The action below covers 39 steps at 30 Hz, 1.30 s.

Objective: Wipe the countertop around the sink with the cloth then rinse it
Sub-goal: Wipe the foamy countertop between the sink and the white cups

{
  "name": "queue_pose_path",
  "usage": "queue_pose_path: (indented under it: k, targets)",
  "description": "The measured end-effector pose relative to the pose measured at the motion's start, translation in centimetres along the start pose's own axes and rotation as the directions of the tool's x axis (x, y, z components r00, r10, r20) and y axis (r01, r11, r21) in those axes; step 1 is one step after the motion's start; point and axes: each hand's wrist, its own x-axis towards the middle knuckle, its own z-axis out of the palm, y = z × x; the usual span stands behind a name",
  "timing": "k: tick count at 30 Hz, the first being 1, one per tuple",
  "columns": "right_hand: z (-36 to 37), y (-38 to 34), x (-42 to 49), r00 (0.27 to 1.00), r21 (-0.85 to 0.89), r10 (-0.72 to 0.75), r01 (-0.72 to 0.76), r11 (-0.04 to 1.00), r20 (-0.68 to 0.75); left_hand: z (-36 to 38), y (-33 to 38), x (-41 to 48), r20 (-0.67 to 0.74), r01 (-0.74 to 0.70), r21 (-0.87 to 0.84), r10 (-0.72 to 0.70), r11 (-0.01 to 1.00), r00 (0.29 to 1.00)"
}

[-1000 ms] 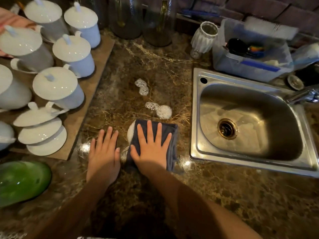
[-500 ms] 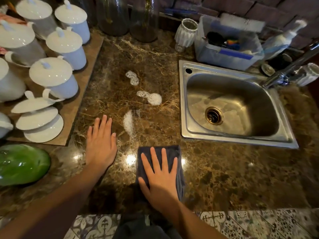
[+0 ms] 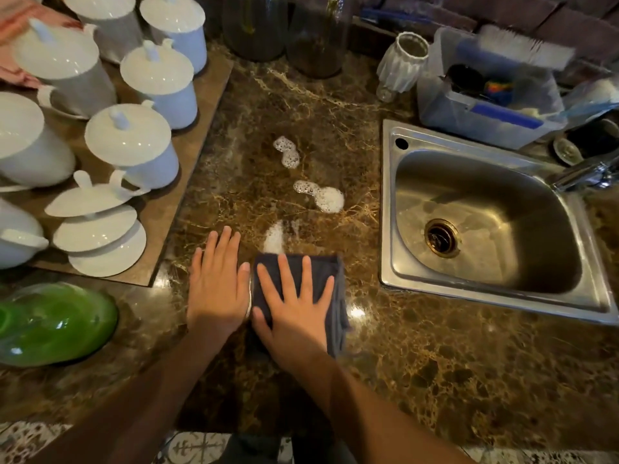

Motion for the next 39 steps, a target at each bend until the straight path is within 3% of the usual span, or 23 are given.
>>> queue_pose_path:
  k: [5,9,17,23,27,33,39]
  targets:
    - [-1.1,-0.9,7.4,1.000,-0.047,-0.011,0.011,0.999,0.010,0.4,0.0,-0.1,-0.102,-0.017,0.015,0.019,1.000,0.995]
    - [-1.5,-1.6,10.0,1.000,-0.061,0.013,-0.011,0.998,0.028,0.2,0.1,0.1,-0.093,0.002,-0.030,-0.005,1.000,0.996]
    - [-0.6,0.1,3.6,0.990,-0.027,-0.137,0.136,0.990,-0.020,-0.8,0.1,-0.4,-0.092,0.036,-0.222,-0.057,0.974,0.994]
    - [1.0,2.9,-8.2,0.964,-0.086,-0.264,0.264,0.961,0.019,-2.3,-2.9,-3.1,-0.023,-0.029,-0.015,0.028,0.999,0.999]
    - [1.6,3.0,-11.2,0.967,-0.133,-0.235,0.246,0.960,0.096,-2.2,-5.7,-6.0,0.045,0.003,0.210,-0.013,0.978,0.999]
    - [1.1,1.4,-9.3,0.978,-0.108,-0.179,0.190,0.976,0.109,-2.0,-5.0,-6.3,0.003,0.034,0.214,-0.036,0.976,0.999]
    - [0.1,-2.1,0.7,0.987,-0.066,-0.158,0.160,0.985,0.039,-1.9,-4.9,-6.3,-0.006,0.000,0.248,0.001,0.969,1.000]
